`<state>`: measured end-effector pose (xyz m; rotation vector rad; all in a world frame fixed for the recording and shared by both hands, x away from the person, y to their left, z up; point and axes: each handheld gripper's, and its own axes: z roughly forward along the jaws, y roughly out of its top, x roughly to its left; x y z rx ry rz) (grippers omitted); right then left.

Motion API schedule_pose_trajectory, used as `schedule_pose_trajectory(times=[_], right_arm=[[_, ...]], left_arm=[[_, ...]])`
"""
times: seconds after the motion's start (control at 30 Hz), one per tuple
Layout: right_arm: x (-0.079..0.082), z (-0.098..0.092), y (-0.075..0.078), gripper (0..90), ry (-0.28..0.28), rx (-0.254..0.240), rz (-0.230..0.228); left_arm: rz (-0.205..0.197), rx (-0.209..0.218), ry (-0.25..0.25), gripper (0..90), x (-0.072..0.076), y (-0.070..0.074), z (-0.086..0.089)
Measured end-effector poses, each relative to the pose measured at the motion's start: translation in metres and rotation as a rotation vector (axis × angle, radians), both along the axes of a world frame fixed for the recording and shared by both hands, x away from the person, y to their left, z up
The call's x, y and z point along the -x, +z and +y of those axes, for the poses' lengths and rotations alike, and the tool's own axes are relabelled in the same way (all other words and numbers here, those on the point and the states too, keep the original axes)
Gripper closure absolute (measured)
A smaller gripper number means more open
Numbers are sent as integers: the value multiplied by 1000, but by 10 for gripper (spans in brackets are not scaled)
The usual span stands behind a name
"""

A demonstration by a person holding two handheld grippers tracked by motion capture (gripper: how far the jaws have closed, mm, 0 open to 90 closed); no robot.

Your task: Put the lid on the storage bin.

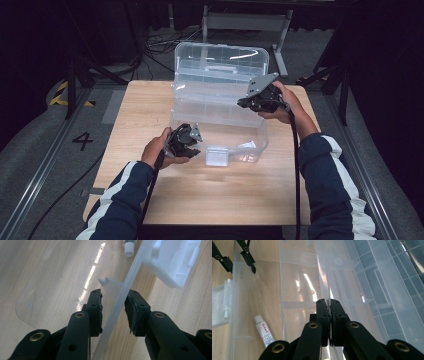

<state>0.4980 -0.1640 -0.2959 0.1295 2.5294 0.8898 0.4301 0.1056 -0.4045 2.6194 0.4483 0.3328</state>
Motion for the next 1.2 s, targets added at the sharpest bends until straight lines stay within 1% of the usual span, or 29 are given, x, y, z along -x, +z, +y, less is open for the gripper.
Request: schedule_pose_trajectory(times=[0.13, 0.23, 0.27, 0.3, 0.33, 0.4, 0.5, 0.6, 0.73, 0.83, 0.93, 1.03, 1.07, 1.13, 1.2], right_arm=[[4, -1, -1, 872, -2, 1, -8], [7, -2, -1, 861, -4, 16, -23], [7, -2, -1, 861, -5, 17, -23], [7, -1, -1, 861, -2, 20, -25], [8, 0, -1, 862, -2, 21, -27], [8, 1, -2, 862, -2, 25, -31], [10, 1, -2, 862, -7, 26, -34], [12, -1, -3, 862, 0, 24, -26], [17, 1, -4, 858, 6, 37, -39], [18, 0, -5, 855, 4, 36, -39], [17, 2, -5, 851, 0, 47, -48], [16, 4, -5, 840, -12, 71, -70], [15, 4, -5, 840, -13, 72, -70], [14, 3, -5, 842, -6, 52, -61], [14, 2, -6, 842, -8, 44, -62]], left_arm=[[-5, 1, 2, 671, 1, 0, 0], [-9, 4, 5, 671, 2, -1, 0], [-7, 13, 9, 670, 2, -1, 0], [-5, 40, 4, 671, 2, -1, 0], [-8, 54, 6, 675, 2, -1, -1], [-15, 35, -1, 667, 2, -1, -3], [-20, 34, -1, 666, 2, -1, -3], [-20, 35, -1, 666, 2, -1, -3], [-22, 34, -4, 665, 2, -1, -3], [-22, 35, 2, 663, 2, -1, -3], [-33, 34, 6, 661, 3, -2, -4], [-42, 34, 11, 661, 3, -2, -7], [-42, 34, 10, 660, 3, -2, -7], [-46, 34, 8, 659, 3, -2, -7], [-47, 33, 7, 659, 3, -2, -7]])
